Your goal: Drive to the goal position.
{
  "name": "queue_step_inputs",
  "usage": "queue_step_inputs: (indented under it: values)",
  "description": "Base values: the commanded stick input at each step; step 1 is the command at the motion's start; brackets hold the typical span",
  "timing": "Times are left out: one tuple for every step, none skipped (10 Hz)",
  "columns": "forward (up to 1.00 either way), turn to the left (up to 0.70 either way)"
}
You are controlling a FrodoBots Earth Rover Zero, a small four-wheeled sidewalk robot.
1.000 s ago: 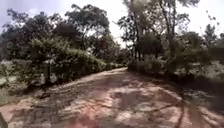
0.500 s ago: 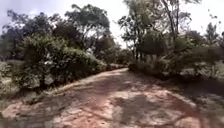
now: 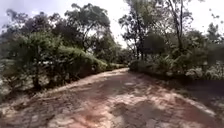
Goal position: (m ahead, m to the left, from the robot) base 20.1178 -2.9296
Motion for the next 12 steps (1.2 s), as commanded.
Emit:
queue_step_inputs:
  values:
    - [0.70,-0.23]
    - [0.70,-0.06]
    - [0.70,0.00]
    - [0.70,0.00]
    - [0.70,0.00]
    - [0.70,0.00]
    - [0.70,0.00]
    - [0.70,0.00]
    - [0.70,0.00]
    - [0.70,0.00]
    - [0.70,0.00]
    - [0.70,0.00]
